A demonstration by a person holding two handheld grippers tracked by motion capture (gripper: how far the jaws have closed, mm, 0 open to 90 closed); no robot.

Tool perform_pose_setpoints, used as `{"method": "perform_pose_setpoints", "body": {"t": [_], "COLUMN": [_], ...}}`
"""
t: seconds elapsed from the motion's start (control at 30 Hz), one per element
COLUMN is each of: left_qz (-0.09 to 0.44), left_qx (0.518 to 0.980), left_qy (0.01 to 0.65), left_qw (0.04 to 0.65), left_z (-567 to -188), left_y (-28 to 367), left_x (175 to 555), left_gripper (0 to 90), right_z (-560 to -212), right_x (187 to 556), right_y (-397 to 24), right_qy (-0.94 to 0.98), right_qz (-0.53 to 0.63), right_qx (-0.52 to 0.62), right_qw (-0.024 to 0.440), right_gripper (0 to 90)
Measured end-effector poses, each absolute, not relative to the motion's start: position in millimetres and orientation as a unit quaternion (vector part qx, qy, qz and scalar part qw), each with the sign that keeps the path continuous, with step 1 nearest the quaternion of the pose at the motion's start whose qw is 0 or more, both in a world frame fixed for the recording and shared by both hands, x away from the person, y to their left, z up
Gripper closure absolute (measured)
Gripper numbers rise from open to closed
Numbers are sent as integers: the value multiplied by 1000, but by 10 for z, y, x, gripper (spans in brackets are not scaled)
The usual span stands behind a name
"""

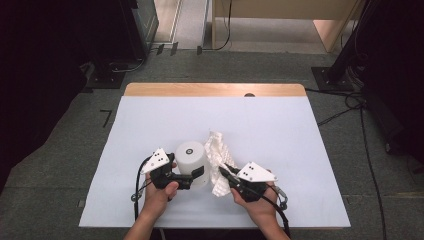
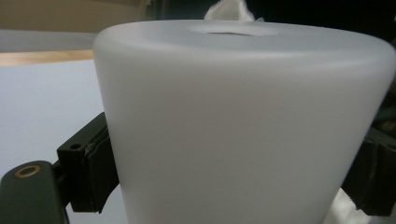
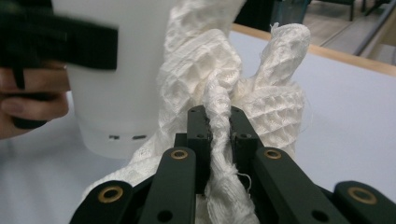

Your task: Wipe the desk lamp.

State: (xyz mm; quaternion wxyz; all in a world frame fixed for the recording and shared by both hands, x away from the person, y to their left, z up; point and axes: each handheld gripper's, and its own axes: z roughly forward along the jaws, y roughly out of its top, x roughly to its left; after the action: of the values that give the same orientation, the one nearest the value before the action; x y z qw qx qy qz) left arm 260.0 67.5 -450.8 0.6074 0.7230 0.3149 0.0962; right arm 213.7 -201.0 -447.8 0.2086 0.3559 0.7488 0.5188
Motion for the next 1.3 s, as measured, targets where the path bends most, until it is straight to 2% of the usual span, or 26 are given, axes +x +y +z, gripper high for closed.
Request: {"method": "perform_pose_setpoints", "body": {"t": [0.2, 0.3, 0.47, 0.73, 0.8, 0.93, 1.23, 1.3], "left_qz": [185, 210, 223, 231, 227, 243, 281, 275], "left_qx": [749, 755, 759, 753, 749, 735, 713, 709], "left_qy": [317, 321, 309, 336, 352, 385, 462, 468], "left_qw": [552, 532, 527, 516, 513, 503, 446, 450], "left_z": [-4659, -4735, -4805, -4828, -4838, -4829, -4845, -4854], "left_y": [614, 614, 638, 686, 678, 646, 367, 385], "left_x": [2634, 2645, 2612, 2539, 2516, 2480, 2421, 2430], "left_gripper": [82, 82, 82, 74, 19, 3, 9, 56], "right_z": [-4361, -4339, -4323, -4328, -4325, -4319, -4324, -4331], "right_x": [2217, 2239, 2259, 2271, 2272, 2278, 2279, 2277], "right_y": [-2372, -2481, -2572, -2622, -2630, -2653, -2639, -2625], "right_qy": [711, 701, 693, 689, 689, 687, 688, 689], "right_qz": [527, 529, 530, 530, 530, 530, 530, 529], "right_qx": [400, 410, 420, 424, 423, 424, 426, 425], "right_qw": [236, 245, 251, 254, 256, 258, 253, 253], "right_gripper": [825, 825, 825, 825, 825, 825, 824, 825]}}
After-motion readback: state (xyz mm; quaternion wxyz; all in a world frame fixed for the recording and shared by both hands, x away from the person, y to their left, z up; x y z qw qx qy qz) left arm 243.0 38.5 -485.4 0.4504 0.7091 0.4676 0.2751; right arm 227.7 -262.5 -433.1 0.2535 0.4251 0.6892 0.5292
